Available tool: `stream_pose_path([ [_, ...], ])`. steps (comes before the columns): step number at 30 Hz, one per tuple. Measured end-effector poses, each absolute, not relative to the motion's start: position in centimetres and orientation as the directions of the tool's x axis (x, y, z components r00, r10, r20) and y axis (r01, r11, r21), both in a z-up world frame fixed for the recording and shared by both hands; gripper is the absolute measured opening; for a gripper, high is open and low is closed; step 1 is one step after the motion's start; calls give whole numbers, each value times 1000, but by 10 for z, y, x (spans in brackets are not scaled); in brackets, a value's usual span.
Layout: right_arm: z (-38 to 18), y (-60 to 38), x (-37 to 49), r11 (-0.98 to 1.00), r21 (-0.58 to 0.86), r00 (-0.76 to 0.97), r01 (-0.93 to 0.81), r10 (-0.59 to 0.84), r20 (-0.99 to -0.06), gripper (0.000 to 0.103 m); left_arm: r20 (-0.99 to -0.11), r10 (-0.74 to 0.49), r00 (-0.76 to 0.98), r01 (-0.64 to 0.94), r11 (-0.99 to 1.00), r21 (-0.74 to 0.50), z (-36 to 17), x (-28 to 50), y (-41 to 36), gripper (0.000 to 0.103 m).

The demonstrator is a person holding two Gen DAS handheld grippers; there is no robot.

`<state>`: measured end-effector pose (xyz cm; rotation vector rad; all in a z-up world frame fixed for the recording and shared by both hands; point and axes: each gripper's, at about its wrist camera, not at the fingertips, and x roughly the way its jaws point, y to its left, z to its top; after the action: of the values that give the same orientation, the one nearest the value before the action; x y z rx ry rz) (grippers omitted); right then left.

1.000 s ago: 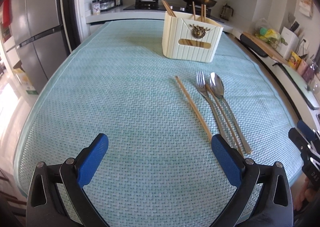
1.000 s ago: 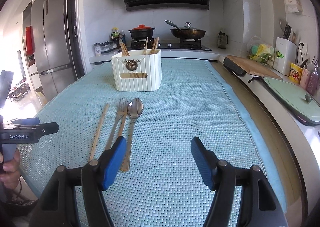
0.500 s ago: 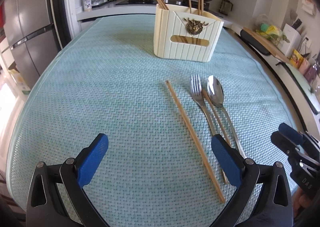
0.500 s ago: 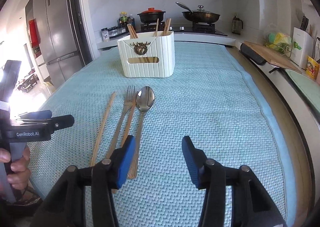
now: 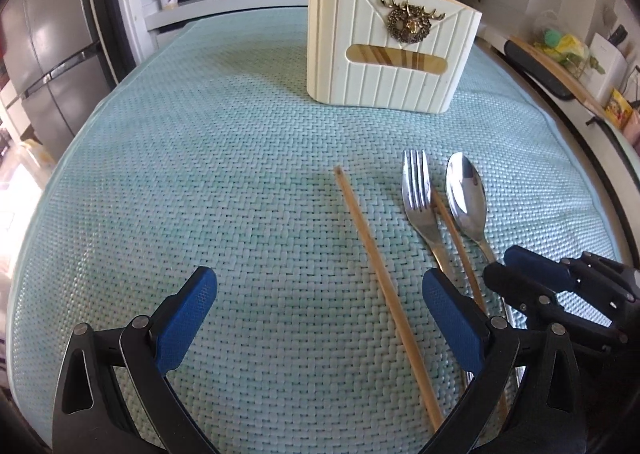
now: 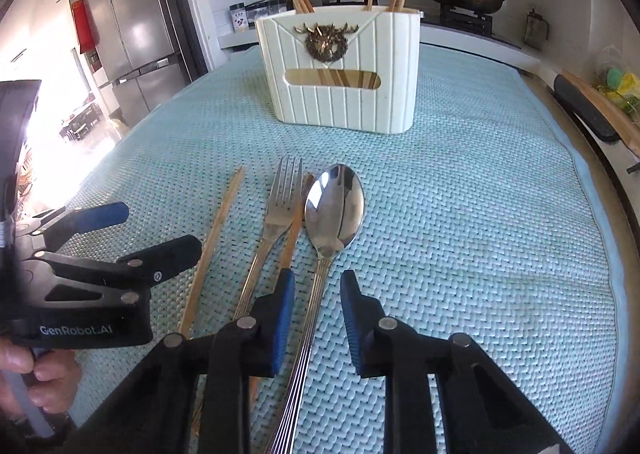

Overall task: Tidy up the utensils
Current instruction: 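Move both open grippers back over the remaining chopstick and spoon, then grasp the steel spoon with the right gripper while the left gripper grasps a wooden chopstick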

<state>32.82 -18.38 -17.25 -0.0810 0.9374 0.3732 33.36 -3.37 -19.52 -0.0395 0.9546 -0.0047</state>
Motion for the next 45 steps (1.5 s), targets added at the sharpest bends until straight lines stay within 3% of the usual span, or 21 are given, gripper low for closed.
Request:
stream_pose_path([
  [2,-177,-181,328,933,74,524,-352,262,-810,24,-820,-1,572,-15,1000,-12,-199,337,-35,102],
  [6,-179,-180,323,948,17,545,-318,197,-815,13,-831,15,557,-22,1000,3,-206,339,-33,102],
  [14,-179,-210,297,982,-15,553,-188,93,-828,13,-839,17,544,-30,1000,1,-212,333,-19,102],
  [28,-175,-218,283,978,14,552,-209,129,-824,15,-844,-6,537,-55,998,-42,-209,332,0,102],
  [31,-176,-217,285,977,3,556,-215,125,-822,20,-844,0,536,-48,998,-31,-210,331,-2,102],
  [34,-176,-212,284,975,-14,559,-220,115,-822,33,-846,0,533,-40,999,-25,-212,330,-4,102],
  [45,-176,-204,270,976,-9,562,-219,119,-818,37,-860,-12,510,28,1000,3,-213,332,20,102],
])
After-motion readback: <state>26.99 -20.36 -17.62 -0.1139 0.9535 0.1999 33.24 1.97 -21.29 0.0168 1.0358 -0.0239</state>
